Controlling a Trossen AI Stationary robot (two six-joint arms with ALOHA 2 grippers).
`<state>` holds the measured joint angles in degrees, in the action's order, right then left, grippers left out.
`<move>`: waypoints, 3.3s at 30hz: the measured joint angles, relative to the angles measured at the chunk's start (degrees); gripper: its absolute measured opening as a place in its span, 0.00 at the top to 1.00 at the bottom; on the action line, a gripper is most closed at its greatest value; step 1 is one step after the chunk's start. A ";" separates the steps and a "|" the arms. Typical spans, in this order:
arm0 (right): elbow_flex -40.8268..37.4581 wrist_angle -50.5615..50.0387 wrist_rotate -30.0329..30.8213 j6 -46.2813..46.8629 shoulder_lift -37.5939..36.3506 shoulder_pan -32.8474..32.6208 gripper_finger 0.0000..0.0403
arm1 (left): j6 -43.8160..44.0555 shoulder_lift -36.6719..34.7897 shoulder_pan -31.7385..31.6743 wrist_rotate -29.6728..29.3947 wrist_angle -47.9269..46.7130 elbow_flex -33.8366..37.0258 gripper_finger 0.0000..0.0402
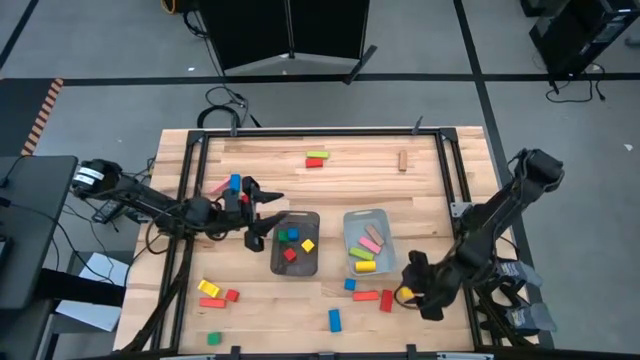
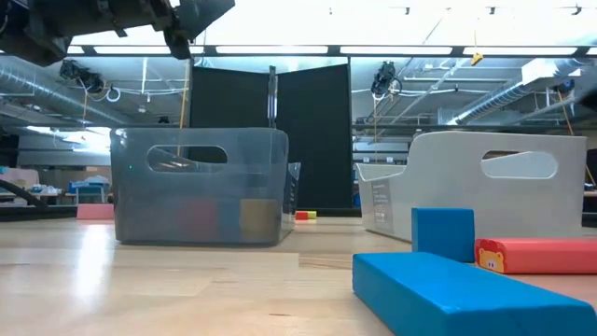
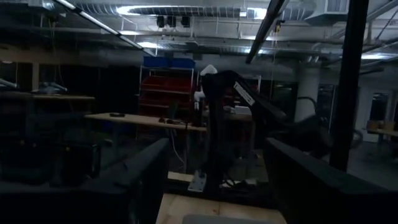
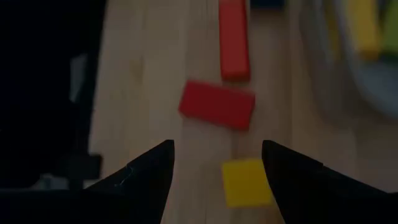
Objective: Sort blocks by size
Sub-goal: Put the small yellow block into the black bin, then put the small red game piece into the black bin
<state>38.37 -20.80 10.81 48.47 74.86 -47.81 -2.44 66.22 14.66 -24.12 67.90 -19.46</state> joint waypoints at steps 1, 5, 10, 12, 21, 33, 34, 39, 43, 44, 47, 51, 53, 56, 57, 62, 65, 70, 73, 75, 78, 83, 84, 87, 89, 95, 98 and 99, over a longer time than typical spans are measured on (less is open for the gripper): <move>0.00 -0.08 0.00 0.97 1.19 -0.56 0.37 | -0.23 -0.02 0.00 0.00 0.00 0.00 0.34; 0.02 -2.46 0.79 2.85 5.97 -1.63 0.37 | -0.31 -0.01 0.00 0.02 -0.05 0.00 0.34; 0.02 -2.94 3.33 2.99 10.66 -1.51 0.37 | 0.02 0.06 0.00 0.17 -0.11 0.00 0.34; 0.09 -2.56 2.29 2.98 12.43 -1.53 0.37 | 0.62 0.06 0.00 0.35 -0.19 0.00 0.34; 1.49 -4.55 1.70 7.19 14.55 -1.61 0.52 | 1.55 0.09 0.02 0.37 -3.23 0.00 0.34; 10.16 -13.09 -5.41 2.94 1.58 -3.98 0.64 | 1.58 -0.28 0.04 0.37 -3.01 0.00 0.34; 10.96 -12.30 -4.47 1.41 -0.33 -3.97 0.64 | 1.57 -0.31 0.04 0.37 -2.94 0.00 0.34; 12.22 0.96 4.54 -18.66 -9.14 -2.78 0.64 | 1.36 -0.31 0.04 0.37 -1.55 0.00 0.34; 12.21 4.23 12.14 -30.50 -10.86 3.30 0.64 | 1.45 -0.31 0.04 0.42 0.66 -0.02 0.34; 12.20 5.05 13.14 -32.64 -10.13 5.65 0.64 | 1.59 -0.37 0.04 0.43 1.49 -0.02 0.34; 12.20 11.66 13.40 -39.50 -5.50 13.23 0.64 | 2.75 -1.19 0.04 0.48 3.24 -0.02 0.34; 12.13 26.62 9.81 -48.20 3.32 21.82 0.64 | 4.54 -3.61 0.04 0.57 3.13 -0.02 0.34; 12.13 34.45 7.03 -50.44 7.77 25.20 0.64 | 4.65 -4.77 0.04 0.61 3.08 -0.02 0.34; 12.13 44.83 3.16 -51.62 14.63 29.60 0.64 | 5.61 -6.04 0.04 0.63 3.05 -0.02 0.34; 12.11 47.67 2.32 -51.61 16.69 30.89 0.64 | 5.66 -6.26 0.04 0.63 3.06 -0.02 0.34; 12.11 58.11 0.35 -49.58 25.06 35.69 0.64 | 5.62 -6.45 0.04 0.76 1.56 -0.02 0.34; 12.11 62.38 0.15 -46.79 29.03 37.45 0.64 | 5.64 -6.45 0.04 0.77 0.20 -0.02 0.34; 12.09 64.16 -0.16 -44.96 31.51 39.47 0.43 | 5.66 -6.45 0.04 0.76 -0.02 -0.02 0.34; 12.09 64.54 -0.16 -44.82 30.13 40.09 0.21 | 5.68 -6.45 0.02 0.72 -0.08 -0.02 0.34; 11.56 64.68 1.34 -46.47 28.03 40.13 0.13 | 5.70 -6.47 0.04 -0.73 -1.05 -0.02 0.34; 7.92 66.44 4.89 -49.50 22.94 39.92 0.12 | 7.32 -6.98 0.01 -4.01 -5.01 -0.06 0.34; -5.15 72.57 10.40 -51.75 8.92 39.02 0.24 | 12.86 -8.69 -0.23 -10.81 -26.80 -4.36 0.34; -7.80 73.06 10.96 -51.76 5.74 38.74 0.27 | 14.25 -8.91 -0.56 -11.31 -33.28 -6.16 0.34; -14.34 73.30 11.68 -51.19 -3.23 37.76 0.33 | 19.17 -8.82 -2.23 -11.41 -57.08 -13.59 0.34; -17.23 73.37 11.91 -51.04 -7.97 36.73 0.36 | 21.94 -7.91 -3.55 -11.18 -74.98 -20.31 0.34; -21.47 68.48 12.28 -49.68 -17.29 33.90 0.37 | 22.26 0.32 -9.04 -8.56 -117.72 -40.47 0.34; -21.49 65.87 12.31 -48.49 -18.60 33.50 0.37 | 25.85 5.01 -13.58 -5.95 -129.08 -46.23 0.34; -21.49 65.62 12.31 -48.24 -18.64 33.30 0.37 | 28.51 6.15 -15.58 -4.66 -130.61 -47.57 0.34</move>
<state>16.88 44.82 23.11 0.23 56.21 -14.51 26.07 72.37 -0.93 -28.78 -62.71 -67.03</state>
